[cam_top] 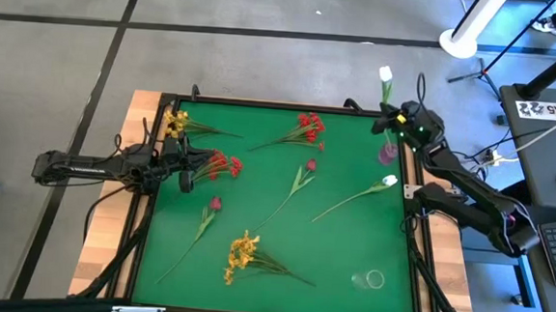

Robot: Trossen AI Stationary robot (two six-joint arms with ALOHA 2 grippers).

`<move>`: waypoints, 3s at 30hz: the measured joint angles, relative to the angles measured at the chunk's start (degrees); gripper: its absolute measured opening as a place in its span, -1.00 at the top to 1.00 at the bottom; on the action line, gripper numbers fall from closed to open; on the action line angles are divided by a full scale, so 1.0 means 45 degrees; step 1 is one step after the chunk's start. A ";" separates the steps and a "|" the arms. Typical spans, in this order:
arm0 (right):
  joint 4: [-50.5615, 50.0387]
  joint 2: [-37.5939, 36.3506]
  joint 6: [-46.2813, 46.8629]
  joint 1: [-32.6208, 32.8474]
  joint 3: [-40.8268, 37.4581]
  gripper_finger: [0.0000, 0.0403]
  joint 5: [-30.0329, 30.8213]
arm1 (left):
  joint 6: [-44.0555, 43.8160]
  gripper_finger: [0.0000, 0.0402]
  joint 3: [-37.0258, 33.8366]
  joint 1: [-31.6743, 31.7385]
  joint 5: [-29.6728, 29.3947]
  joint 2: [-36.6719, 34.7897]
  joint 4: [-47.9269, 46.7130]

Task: Sort flowers into vase by color
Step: Put the left white tulip into the purple vase

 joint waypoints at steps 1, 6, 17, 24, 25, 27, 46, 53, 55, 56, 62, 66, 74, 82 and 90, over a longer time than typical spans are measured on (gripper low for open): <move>0.0192 -0.0005 -0.0001 0.0117 -0.0100 0.97 0.0121 | 0.0000 1.00 0.0000 0.0005 -0.0005 0.0000 0.0004; 0.0283 -0.0003 -0.0055 0.0486 -0.0134 0.97 0.0693 | 0.0000 1.00 0.0000 0.0001 0.0000 -0.0004 0.0039; 0.1492 0.0100 -0.0265 0.0531 -0.0139 0.97 0.0796 | 0.0000 1.00 0.0002 0.0005 0.0000 0.0000 0.0051; 0.1800 0.1015 -0.0263 0.0536 -0.0142 0.97 0.0629 | 0.0044 1.00 0.0001 0.0002 0.0000 0.0000 0.0049; 0.1987 0.1192 -0.0263 0.0535 -0.0144 0.97 0.0591 | 0.0044 1.00 0.0004 0.0005 0.0000 0.0000 0.0049; 0.2448 0.1530 -0.0308 0.0536 -0.0144 0.97 0.0582 | 0.0044 1.00 0.0003 0.0003 0.0000 -0.0002 0.0049; 0.5875 0.3970 -0.1643 0.0522 -0.0018 0.97 0.0560 | 0.0044 1.00 0.0003 0.0000 0.0000 0.0000 0.0044; 0.5801 0.4361 -0.2021 0.0522 0.1047 0.97 0.0411 | 0.0032 1.00 0.0002 0.0005 -0.0279 0.0000 0.0044; 0.5719 0.4413 -0.2015 0.0524 0.1114 0.97 0.0318 | 0.0007 1.00 0.0000 0.0001 -0.0278 -0.0001 0.0044; 0.5521 0.4413 -0.1970 0.0534 0.1114 0.97 0.0315 | 0.0001 1.00 0.0001 0.0000 -0.0281 -0.0001 0.0044; 0.4534 0.4415 -0.1919 0.0531 0.0638 0.97 0.0676 | 0.0029 1.00 0.0000 0.0001 -0.0366 0.0000 0.0044; 0.4610 0.4415 -0.1935 0.0525 0.0213 0.97 0.0687 | 0.0034 1.00 0.0000 0.0000 -0.0404 -0.0001 0.0044; 0.4331 0.4410 -0.2014 0.0522 0.0046 0.82 0.0226 | 0.0039 1.00 0.0003 0.0002 -0.0403 -0.0003 0.0044; 0.4325 0.4389 -0.2078 0.0522 0.0046 0.48 -0.0552 | 0.0039 1.00 0.0005 0.0005 -0.0393 0.0000 0.0044; 0.1410 0.3375 -0.2698 0.0522 0.0442 0.11 0.0142 | 0.0095 1.00 0.0000 0.0005 -0.0389 -0.0005 0.0043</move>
